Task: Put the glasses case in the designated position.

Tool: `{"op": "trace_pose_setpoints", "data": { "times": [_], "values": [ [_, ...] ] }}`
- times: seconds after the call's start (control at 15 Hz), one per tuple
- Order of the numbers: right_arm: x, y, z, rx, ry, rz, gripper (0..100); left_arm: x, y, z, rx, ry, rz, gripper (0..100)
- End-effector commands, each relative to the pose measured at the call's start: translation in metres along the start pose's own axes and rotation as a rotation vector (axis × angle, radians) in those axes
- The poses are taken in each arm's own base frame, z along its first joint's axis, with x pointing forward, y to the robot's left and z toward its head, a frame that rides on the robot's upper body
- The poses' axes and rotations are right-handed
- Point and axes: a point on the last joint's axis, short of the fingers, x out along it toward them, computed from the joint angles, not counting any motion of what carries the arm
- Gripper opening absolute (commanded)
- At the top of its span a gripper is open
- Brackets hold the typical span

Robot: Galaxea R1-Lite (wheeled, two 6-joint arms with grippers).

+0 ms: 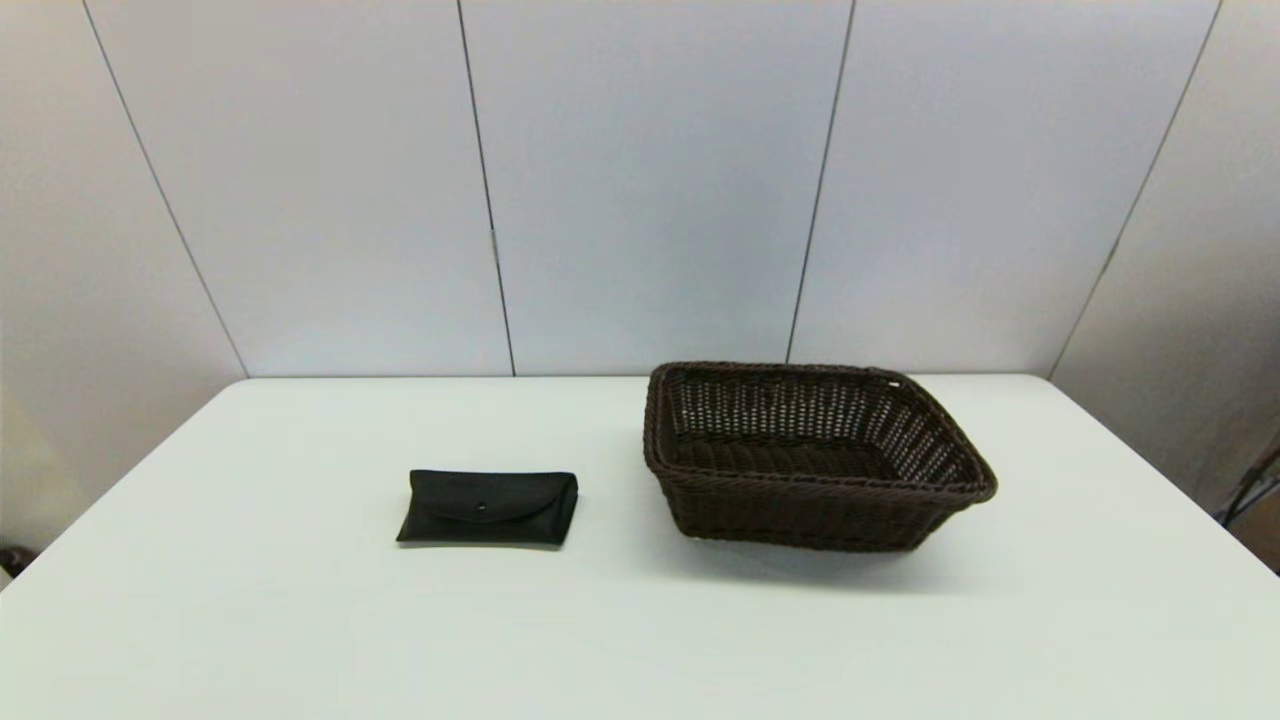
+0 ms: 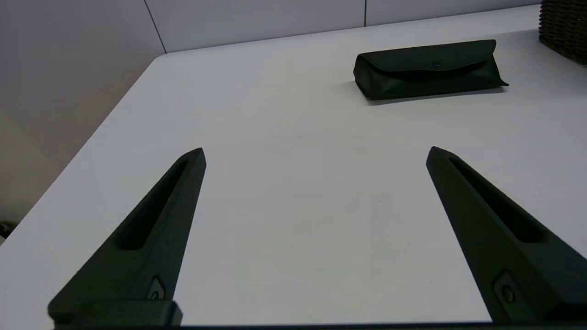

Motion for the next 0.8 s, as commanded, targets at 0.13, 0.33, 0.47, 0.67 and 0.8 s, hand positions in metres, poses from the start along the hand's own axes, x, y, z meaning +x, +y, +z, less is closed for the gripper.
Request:
{"op": "trace_pose_setpoints", "data": {
  "times": [0.13, 0.33, 0.47, 0.67, 0.8],
  "values": [
    [0.042, -0.004, 0.088, -0.011, 0.079, 0.099, 100, 0.0, 0.0, 0.0, 0.0, 0.001, 0.001, 100],
    [0.062, -0.004, 0.116, -0.012, 0.099, 0.109, 100, 0.0, 0.0, 0.0, 0.0, 0.002, -0.001, 100],
    [0.078, -0.004, 0.135, -0.013, 0.12, 0.109, 100, 0.0, 0.0, 0.0, 0.002, 0.002, 0.001, 100],
    [0.106, 0.001, 0.169, -0.028, 0.121, 0.152, 100, 0.0, 0.0, 0.0, 0.0, 0.001, -0.001, 100],
    [0.126, 0.008, 0.189, -0.035, 0.103, 0.198, 100, 0.0, 0.0, 0.0, 0.0, 0.001, -0.001, 100]
  ]
}}
